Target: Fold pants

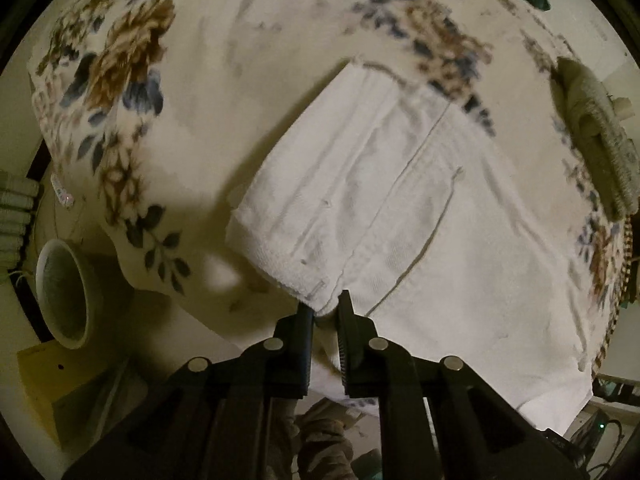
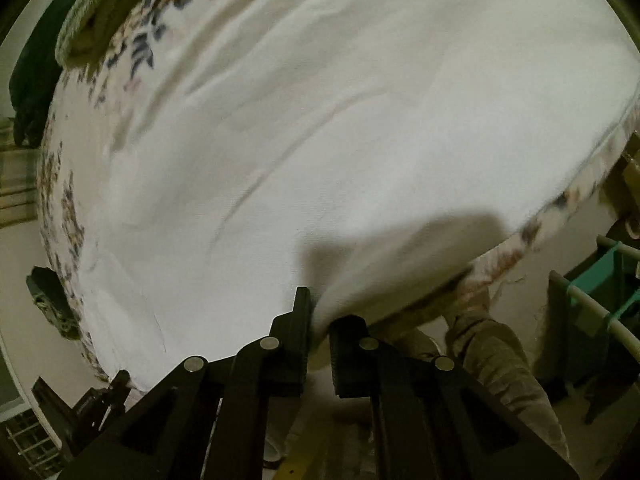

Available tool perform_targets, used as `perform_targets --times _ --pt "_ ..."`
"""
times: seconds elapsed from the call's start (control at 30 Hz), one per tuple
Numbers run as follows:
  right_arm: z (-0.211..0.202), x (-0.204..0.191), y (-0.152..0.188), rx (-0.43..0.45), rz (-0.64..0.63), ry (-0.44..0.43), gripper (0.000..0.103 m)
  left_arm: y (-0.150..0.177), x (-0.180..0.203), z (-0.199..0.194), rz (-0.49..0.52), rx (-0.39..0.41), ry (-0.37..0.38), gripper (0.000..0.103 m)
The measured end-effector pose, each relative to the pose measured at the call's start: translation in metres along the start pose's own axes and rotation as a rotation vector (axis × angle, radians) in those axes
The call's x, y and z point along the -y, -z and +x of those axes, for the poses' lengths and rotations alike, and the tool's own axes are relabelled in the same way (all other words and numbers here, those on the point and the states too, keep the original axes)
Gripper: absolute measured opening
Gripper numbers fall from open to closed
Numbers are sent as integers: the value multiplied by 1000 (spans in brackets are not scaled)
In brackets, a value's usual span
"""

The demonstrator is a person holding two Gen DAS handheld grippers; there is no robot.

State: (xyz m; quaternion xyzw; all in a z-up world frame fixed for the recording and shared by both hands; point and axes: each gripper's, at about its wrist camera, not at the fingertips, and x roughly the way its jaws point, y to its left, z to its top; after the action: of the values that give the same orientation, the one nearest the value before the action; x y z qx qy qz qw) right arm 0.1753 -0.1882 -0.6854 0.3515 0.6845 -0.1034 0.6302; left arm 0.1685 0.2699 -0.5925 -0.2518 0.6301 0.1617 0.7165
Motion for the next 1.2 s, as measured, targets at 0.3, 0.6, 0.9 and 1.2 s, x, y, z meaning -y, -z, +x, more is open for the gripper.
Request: perform_targets --times 0.3,0.6,0.9,1.2 --pt "21 -21 -11 -81 -161 -22 39 7 35 6 168 -36 -151 27" --pt "-67 54 -27 105 -4 -8 60 67 160 -16 470 51 -208 72" --pt "-153 223 -107 368 329 84 53 121 298 9 600 78 -158 72" --pt "-138 285 -165 369 335 176 16 158 384 43 764 76 -217 72"
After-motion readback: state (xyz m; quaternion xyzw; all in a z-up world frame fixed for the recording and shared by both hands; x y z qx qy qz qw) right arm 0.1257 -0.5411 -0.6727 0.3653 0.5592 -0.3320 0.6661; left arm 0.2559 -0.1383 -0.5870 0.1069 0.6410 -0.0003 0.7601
